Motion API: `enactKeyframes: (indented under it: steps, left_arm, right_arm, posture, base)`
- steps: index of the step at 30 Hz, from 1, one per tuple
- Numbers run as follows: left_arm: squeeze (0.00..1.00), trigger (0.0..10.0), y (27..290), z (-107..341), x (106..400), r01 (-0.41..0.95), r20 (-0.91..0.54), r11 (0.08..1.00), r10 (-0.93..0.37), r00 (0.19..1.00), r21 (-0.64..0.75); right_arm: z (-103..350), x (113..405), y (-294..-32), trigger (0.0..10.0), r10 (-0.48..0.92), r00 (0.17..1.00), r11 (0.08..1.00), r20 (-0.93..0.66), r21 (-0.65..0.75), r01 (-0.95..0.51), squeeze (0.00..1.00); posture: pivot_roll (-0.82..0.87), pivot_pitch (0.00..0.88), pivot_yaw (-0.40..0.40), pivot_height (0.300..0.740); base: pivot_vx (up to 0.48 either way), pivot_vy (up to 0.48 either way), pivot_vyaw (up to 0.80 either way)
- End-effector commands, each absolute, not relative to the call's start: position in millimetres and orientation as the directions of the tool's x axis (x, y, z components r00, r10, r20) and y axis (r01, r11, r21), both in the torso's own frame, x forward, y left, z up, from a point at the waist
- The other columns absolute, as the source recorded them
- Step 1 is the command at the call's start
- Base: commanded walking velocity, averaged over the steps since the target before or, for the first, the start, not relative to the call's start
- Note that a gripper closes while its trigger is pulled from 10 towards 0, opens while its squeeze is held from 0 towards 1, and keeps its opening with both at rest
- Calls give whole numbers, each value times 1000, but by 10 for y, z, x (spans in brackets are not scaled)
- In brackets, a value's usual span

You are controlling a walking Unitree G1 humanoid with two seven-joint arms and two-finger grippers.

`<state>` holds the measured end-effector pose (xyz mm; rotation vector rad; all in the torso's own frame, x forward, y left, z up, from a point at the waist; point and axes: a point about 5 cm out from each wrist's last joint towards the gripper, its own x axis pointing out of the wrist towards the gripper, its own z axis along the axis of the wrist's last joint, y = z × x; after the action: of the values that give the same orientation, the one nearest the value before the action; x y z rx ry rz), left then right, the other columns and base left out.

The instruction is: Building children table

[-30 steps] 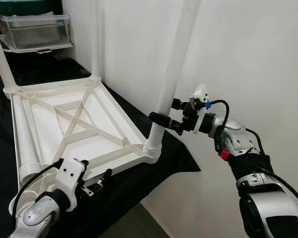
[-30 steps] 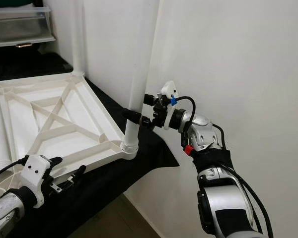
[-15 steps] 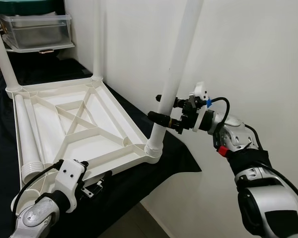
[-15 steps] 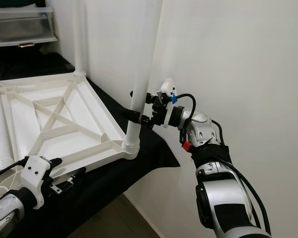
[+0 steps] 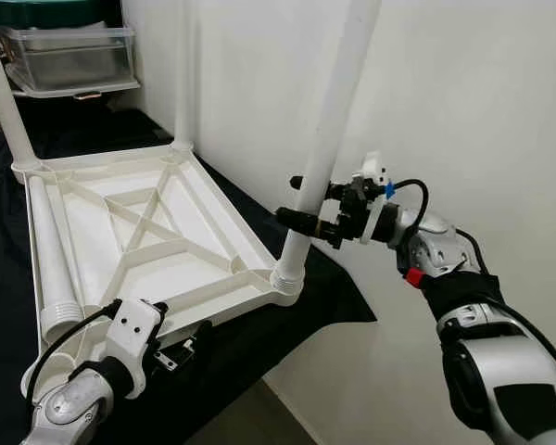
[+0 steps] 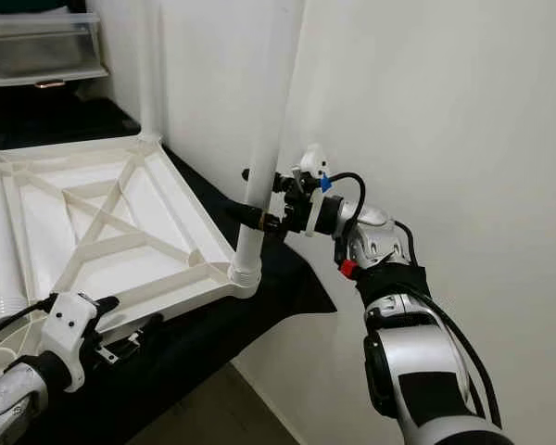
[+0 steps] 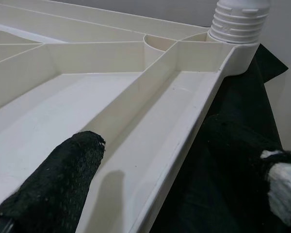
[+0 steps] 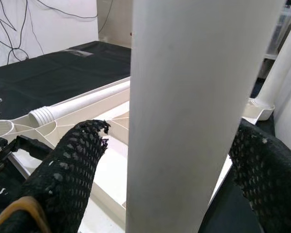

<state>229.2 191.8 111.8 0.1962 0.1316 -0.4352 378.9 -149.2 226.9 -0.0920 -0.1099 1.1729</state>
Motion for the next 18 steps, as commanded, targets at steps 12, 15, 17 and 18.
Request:
enactKeyframes:
  steps: [12, 15, 17, 18]
  left_arm:
    - [0, 10000, 1904, 1114, 2260, 434, -168, 887, -409, 897, 156]
    - [0, 10000, 1904, 1109, 2251, 434, -169, 888, -408, 897, 156]
    - [0, 10000, 1903, 1109, 2250, 433, -170, 888, -408, 897, 155]
    - [0, 10000, 1903, 1109, 2250, 433, -170, 888, -408, 897, 155]
  right_arm:
    - [2355, 3794, -1510, 10000, 942, 332, 334, 38, -151, -930, 0]
    - [2365, 3795, -1503, 10000, 947, 319, 320, 34, -152, -935, 0]
    - [2368, 3795, -1498, 10000, 949, 313, 314, 31, -153, -937, 0]
    - [2368, 3795, -1498, 10000, 949, 313, 314, 31, -153, -937, 0]
  posture:
    - [156, 0, -175, 740]
    - [157, 0, -176, 740]
    - [158, 0, -177, 740]
    - [158, 0, -177, 740]
  base:
    - [0, 0, 0]
    - [0, 0, 0]
    - [0, 0, 0]
    - [0, 0, 0]
